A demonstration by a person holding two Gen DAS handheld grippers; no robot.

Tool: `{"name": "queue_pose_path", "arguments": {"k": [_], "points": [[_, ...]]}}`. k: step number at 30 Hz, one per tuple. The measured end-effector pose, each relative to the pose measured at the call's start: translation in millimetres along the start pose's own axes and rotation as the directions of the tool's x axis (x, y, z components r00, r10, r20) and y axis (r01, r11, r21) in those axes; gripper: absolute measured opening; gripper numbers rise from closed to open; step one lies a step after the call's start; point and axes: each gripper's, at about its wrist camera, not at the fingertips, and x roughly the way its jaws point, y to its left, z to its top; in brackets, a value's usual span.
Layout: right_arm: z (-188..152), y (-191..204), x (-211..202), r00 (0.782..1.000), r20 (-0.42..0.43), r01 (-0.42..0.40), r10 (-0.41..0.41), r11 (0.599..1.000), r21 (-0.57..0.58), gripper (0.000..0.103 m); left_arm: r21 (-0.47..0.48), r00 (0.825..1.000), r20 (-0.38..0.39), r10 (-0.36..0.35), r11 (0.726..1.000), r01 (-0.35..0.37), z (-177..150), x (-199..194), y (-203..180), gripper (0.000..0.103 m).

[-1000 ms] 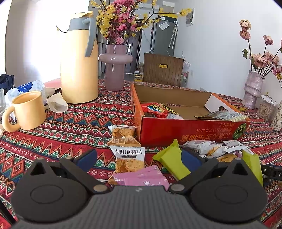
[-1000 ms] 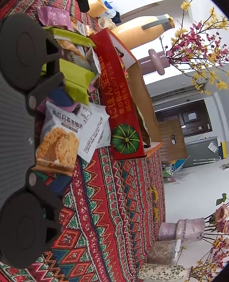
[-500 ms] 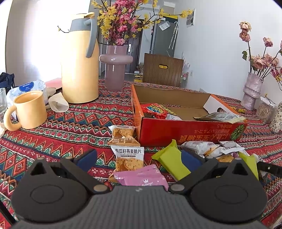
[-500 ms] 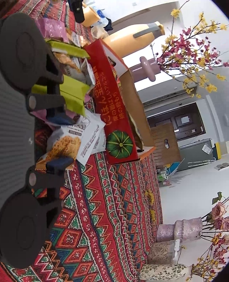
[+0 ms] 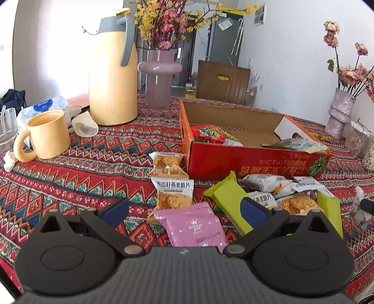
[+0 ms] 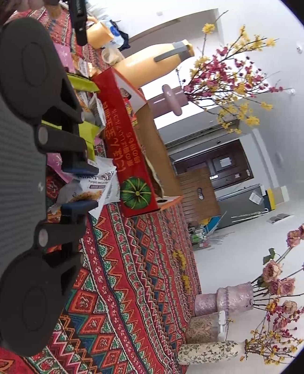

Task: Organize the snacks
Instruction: 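Grasp the pink packet with the left gripper while the right gripper holds the biscuit packet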

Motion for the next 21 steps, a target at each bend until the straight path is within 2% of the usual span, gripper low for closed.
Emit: {"name": "queue_pose_path", "arguments": {"k": [5,8,13,16,19,21], "points": [[-2.0,-3.1,-7.2,1.000,0.016,-0.003,0.003,1.000,0.003,0.022,-0.010,0.997,-0.061,0.052,0.999,-0.053,-1.9,10.9,-6.4,0.103],[-3.0,-3.8,-9.5,1.000,0.020,-0.007,0.007,1.000,0.003,0.022,-0.009,0.989,-0.112,0.094,0.995,-0.096,-4.7,24.3,-8.9,0.103],[-5.3,-6.4,-10.3,1.000,0.017,-0.014,0.014,1.000,0.014,0.022,0.007,0.977,-0.175,0.120,0.993,-0.121,-11.7,44.1,-19.1,0.103],[-6.5,-7.5,-10.7,1.000,0.016,-0.018,0.017,1.000,0.017,0.022,0.016,0.970,-0.200,0.138,0.990,-0.137,-16.0,52.6,-25.0,0.098],[-7.4,-8.4,-11.1,1.000,0.015,-0.019,0.018,1.000,0.019,0.022,0.022,0.970,-0.192,0.153,0.988,-0.151,-19.0,53.3,-27.6,0.093],[-7.9,-9.5,-10.9,1.000,0.013,-0.018,0.017,1.000,0.022,0.022,0.023,0.972,-0.180,0.151,0.989,-0.149,-19.0,50.7,-28.1,0.079]]}}
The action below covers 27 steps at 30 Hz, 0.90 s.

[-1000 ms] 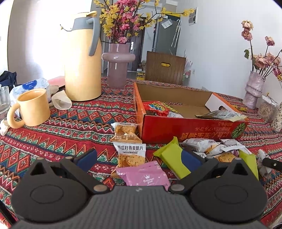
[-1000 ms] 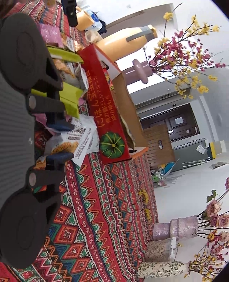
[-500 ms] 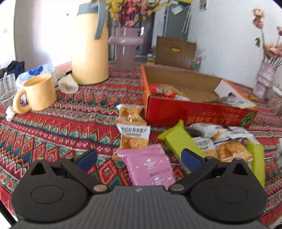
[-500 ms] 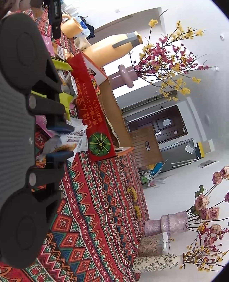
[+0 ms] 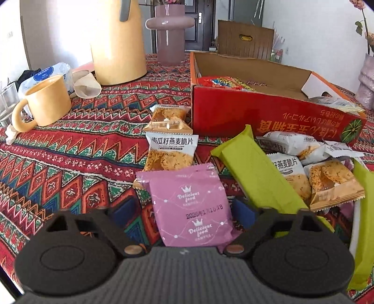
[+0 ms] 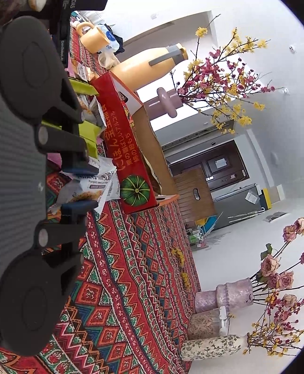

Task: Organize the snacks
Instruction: 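Grasp the pink packet with the left gripper while the right gripper holds the biscuit packet, then place the pink packet in the box with left gripper while right drops biscuit packet in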

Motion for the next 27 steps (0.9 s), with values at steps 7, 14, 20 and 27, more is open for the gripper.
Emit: {"name": "queue_pose_path", "arguments": {"k": [7,14,20,27], "points": [[-2.2,-0.2,-0.7,1.000,-0.003,-0.005,0.005,1.000,0.004,0.022,0.011,0.999,0.022,-0.026,1.000,0.026,-3.5,-7.3,0.3,0.062],[-3.4,2.3,-7.2,1.000,0.003,-0.008,0.008,1.000,-0.001,0.022,0.011,0.998,0.043,-0.050,0.999,0.050,-7.8,-18.4,2.6,0.062],[-0.4,8.6,-9.7,1.000,0.014,-0.011,0.011,1.000,-0.015,0.022,0.021,0.993,0.091,-0.071,0.997,0.070,-4.7,-35.9,4.4,0.062],[8.8,16.8,-6.0,0.999,0.033,-0.019,0.020,0.999,-0.039,0.022,0.048,0.982,0.162,-0.092,0.995,0.086,16.9,-54.8,-4.2,0.062]]}}
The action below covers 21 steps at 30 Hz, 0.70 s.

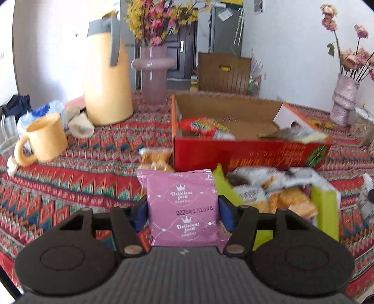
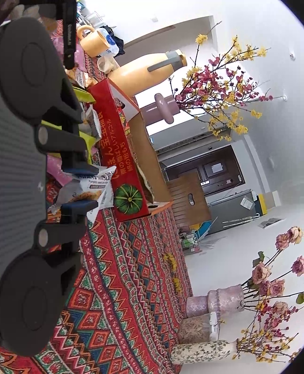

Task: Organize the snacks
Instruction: 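Place the pink packet in the box with left gripper while right drops biscuit packet in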

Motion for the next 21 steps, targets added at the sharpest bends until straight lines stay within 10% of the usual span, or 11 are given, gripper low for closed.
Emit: {"name": "queue_pose_path", "arguments": {"k": [21], "points": [[103.5,44.5,88.9,0.991,0.105,-0.068,0.086,0.984,-0.164,0.022,-0.035,0.987,0.135,-0.085,0.995,0.091,99.4,25.4,-20.8,0.062]]}}
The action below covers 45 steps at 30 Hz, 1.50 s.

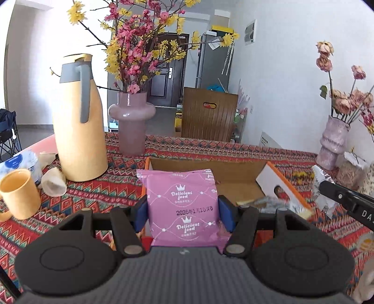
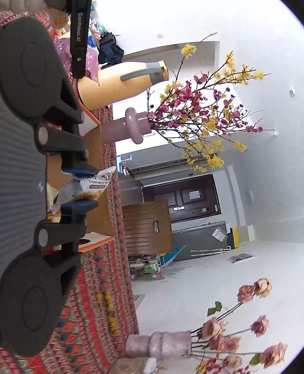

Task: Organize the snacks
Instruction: 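Place the pink packet in the box with left gripper while right drops biscuit packet in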

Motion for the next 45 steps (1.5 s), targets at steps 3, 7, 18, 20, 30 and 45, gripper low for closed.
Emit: {"name": "queue_pose_path", "arguments": {"k": [3,7,18,20,30,45], "points": [[10.1,-2.5,19.1,1.000,-0.006,0.001,-0.001,1.000,-0.005,0.022,-0.004,1.000,0.007,0.009,1.000,-0.009,10.6,14.3,-2.8,0.062],[17.4,-1.8,42.6,1.000,-0.016,0.011,-0.011,1.000,-0.017,0.022,-0.008,1.000,0.003,0.017,1.000,-0.017,19.6,36.6,-4.4,0.062],[-3.7,-6.0,94.4,0.997,-0.062,0.036,-0.037,0.999,-0.013,0.022,-0.026,0.999,-0.024,0.027,0.999,-0.028,4.0,98.8,7.7,0.062],[-7.3,-6.6,98.0,0.996,-0.074,0.038,-0.039,0.999,-0.015,0.022,-0.028,0.999,-0.028,0.021,0.999,-0.022,2.0,100.0,9.0,0.062],[-16.9,-5.0,101.1,0.993,-0.105,0.045,-0.046,0.999,-0.010,0.035,-0.028,1.000,0.008,0.030,0.999,-0.030,-1.3,90.8,6.8,0.076],[-14.8,-16.0,87.5,0.997,-0.040,0.075,-0.073,0.996,0.046,0.103,-0.092,0.997,0.061,0.040,0.995,-0.034,-1.1,80.7,14.2,0.103]]}}
